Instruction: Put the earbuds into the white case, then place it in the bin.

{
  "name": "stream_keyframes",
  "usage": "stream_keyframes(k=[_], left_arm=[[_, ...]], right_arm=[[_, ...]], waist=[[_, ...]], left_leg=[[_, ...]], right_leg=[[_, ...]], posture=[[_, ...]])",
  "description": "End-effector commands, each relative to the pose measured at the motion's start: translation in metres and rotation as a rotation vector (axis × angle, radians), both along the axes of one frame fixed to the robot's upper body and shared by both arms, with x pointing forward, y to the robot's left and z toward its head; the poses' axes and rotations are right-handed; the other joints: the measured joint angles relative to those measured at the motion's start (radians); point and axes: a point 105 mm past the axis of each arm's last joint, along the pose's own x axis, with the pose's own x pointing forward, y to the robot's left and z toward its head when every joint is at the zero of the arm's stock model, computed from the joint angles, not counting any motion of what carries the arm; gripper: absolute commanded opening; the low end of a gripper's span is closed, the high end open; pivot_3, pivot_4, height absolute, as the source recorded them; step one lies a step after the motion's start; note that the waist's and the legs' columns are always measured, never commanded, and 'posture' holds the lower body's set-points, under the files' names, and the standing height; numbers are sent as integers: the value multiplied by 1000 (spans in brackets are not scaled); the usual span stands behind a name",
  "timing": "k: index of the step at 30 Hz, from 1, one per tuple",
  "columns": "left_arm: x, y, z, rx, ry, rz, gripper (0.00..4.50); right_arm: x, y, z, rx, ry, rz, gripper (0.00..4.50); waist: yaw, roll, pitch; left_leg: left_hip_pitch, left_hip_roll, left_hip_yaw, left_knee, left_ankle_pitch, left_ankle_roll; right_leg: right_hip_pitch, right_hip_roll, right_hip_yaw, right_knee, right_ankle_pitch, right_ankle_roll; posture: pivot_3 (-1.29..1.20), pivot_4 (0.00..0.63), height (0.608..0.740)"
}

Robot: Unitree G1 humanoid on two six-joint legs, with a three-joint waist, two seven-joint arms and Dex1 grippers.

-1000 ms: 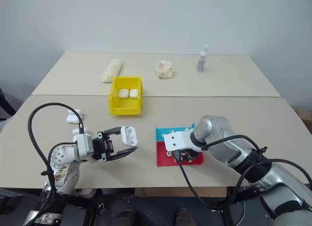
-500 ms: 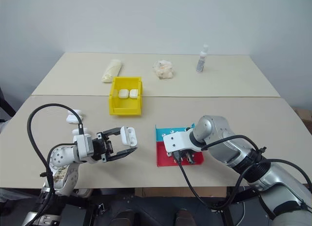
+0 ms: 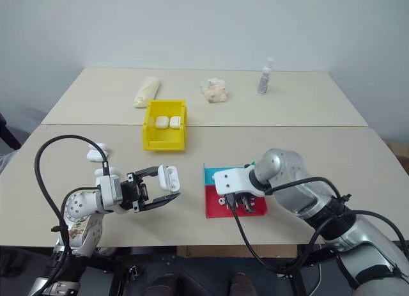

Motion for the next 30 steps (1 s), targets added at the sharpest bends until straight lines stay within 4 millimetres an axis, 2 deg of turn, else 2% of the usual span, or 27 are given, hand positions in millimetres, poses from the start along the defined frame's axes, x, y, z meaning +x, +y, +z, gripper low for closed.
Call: stream_keyframes(k=[1, 3, 6, 11, 13, 15, 20, 25, 30], left_arm=[[-13, -13, 23, -47, -42, -95, 2730], [-17, -19, 29, -62, -35, -141, 2730], [-19, -27, 35, -83, -30, -198, 2730], [-21, -36, 41, -57, -17, -289, 2730], [-20, -39, 42, -57, -13, -313, 2730], [-19, -42, 45, -64, -11, -325, 2730], [-16, -50, 53, -77, -26, -333, 2730], [-16, -51, 53, -69, -10, -315, 2730], [-17, -51, 54, -67, 1, -304, 2730]], right_arm=[[0, -7, 64, 247, -150, -68, 672], [-4, -13, 86, 389, -203, -68, 672], [-18, -18, 108, 551, -317, 55, 672], [-42, -11, 147, 938, -319, 197, 672], [-53, -6, 157, 1064, -309, 284, 672], [-58, -2, 155, 1098, -301, 330, 672], [-66, 14, 136, 1105, -274, 441, 672], [-65, 22, 119, 1076, -254, 469, 672], [-65, 24, 117, 1089, -241, 480, 672]], waist=[[1, 0, 0], [7, 0, 0], [13, 0, 0], [-1, 0, 0], [-3, 0, 0], [-3, 0, 0], [0, 0, 0], [-2, 0, 0], [-1, 0, 0]], left_leg=[[0, 0, -1, 0, 0, 0], [0, 0, -1, 0, 0, 0], [1, 0, -1, 0, 0, 0], [1, 0, 0, 0, 0, 0], [2, 0, -1, -1, 0, 0], [2, 0, -2, -1, 0, 0], [2, 0, -2, 0, 0, 0], [3, 0, -2, 0, 0, 0], [3, 0, -3, -1, 0, 0]], right_leg=[[0, 0, 0, 0, 0, 0], [1, 0, -1, 0, 0, 0], [3, 0, -2, -1, 0, 0], [2, 0, -1, 0, 0, 0], [2, 0, -1, 0, 0, 0], [3, 0, -1, 0, 0, 0], [3, 0, -1, 0, 0, 0], [3, 0, -1, 0, 0, 0], [3, 0, -1, 0, 0, 0]], posture=[[0, 150, 740], [0, 150, 740], [0, 150, 740], [0, 150, 740], [0, 150, 740], [0, 150, 740], [0, 150, 740], [0, 150, 740], [0, 150, 740]])
